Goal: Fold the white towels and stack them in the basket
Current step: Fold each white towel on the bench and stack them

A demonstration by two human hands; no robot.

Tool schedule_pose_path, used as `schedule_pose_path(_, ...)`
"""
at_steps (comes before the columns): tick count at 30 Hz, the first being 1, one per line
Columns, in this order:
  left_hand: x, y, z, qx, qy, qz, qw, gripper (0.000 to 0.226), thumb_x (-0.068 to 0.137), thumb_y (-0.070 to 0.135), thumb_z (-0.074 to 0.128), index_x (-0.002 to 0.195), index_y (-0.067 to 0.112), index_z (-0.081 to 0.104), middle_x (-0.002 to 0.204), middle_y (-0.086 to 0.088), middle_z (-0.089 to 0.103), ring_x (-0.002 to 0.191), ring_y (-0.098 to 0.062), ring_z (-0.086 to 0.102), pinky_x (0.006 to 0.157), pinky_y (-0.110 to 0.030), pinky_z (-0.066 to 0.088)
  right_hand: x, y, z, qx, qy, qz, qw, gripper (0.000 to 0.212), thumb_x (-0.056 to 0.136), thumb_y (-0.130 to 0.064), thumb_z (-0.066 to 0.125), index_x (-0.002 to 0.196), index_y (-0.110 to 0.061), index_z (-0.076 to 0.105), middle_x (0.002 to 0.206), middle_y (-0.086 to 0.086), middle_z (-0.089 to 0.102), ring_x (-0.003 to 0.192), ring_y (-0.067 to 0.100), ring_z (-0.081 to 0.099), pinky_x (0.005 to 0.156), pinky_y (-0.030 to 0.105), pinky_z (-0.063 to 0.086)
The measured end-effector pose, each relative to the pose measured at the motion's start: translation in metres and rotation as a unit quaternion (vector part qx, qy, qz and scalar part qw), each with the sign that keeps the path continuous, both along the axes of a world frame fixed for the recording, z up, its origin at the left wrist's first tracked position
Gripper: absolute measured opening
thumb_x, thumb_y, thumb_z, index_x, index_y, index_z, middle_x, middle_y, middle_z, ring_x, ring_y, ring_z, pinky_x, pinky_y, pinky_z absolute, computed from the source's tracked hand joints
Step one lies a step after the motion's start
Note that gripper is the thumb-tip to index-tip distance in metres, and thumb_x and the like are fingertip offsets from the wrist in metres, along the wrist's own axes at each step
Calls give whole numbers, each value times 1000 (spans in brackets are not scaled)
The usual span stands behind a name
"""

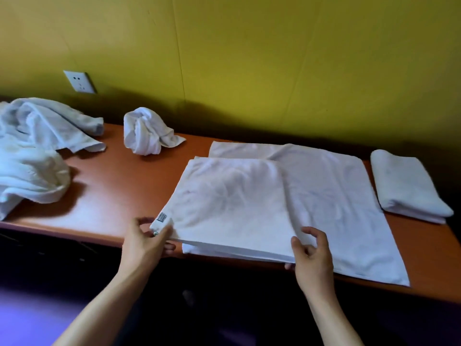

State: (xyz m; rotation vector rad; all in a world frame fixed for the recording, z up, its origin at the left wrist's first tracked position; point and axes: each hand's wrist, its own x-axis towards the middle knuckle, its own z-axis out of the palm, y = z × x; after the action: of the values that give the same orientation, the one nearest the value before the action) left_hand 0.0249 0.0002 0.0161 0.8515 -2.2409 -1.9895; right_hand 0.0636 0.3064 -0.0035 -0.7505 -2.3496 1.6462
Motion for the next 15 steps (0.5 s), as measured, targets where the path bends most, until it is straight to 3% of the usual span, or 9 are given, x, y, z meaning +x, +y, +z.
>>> schedule_pose_path(4, 24, 0, 1, 28, 40, -39, 998, 39, 92, 7, 69, 121, 30, 57, 76, -11, 70, 49, -19, 56, 49, -31, 57, 15, 8, 4, -84, 18, 18, 996, 21, 101, -6, 53, 102, -20, 68, 76, 18, 55, 44, 18, 57, 50, 21, 50)
schedule_pose_path(6, 24, -1, -1, 28, 54, -39, 997, 30, 93, 7, 68, 115, 26, 65, 73, -12, 66, 49, -18, 56, 48, -28, 54, 12, 10, 6, -179, 15, -10, 984, 21, 100, -2, 53, 95, -12, 71, 81, 10, 54, 47, 10, 53, 48, 22, 50)
schedule_pose_path(9, 13, -4, -4, 60, 52, -47, 996, 18, 92, 6, 68, 108, 13, 70, 79, -14, 61, 51, -18, 54, 53, -26, 51, 1, 16, 13, -330, 28, -14, 943, 28, 97, 2, 45, 95, -8, 71, 74, 6, 62, 50, 13, 54, 49, 21, 48)
schedule_pose_path(10, 9, -5, -3, 89, 55, -58, 993, 24, 86, 5, 70, 109, 11, 69, 82, -13, 62, 55, -20, 54, 56, -28, 51, -3, 20, 16, -334, 36, 4, 942, 29, 96, 5, 45, 99, -9, 70, 76, 6, 66, 52, 15, 56, 51, 20, 46)
schedule_pose_path(12, -1, -8, -3, 118, 61, -87, 987, 39, 74, 4, 65, 112, 13, 68, 87, -10, 66, 60, -21, 54, 62, -31, 50, -13, 25, 19, -250, 45, 37, 967, 27, 94, 9, 52, 103, -12, 68, 81, 5, 72, 56, 17, 59, 54, 22, 45)
schedule_pose_path(15, -26, -6, -4, 38, 77, -101, 991, 20, 87, 2, 70, 105, 10, 69, 76, -8, 68, 55, -18, 52, 53, -25, 49, -37, 27, 18, -63, 49, 27, 996, 5, 94, -15, 69, 89, -14, 70, 69, 5, 71, 52, 16, 57, 55, 25, 43)
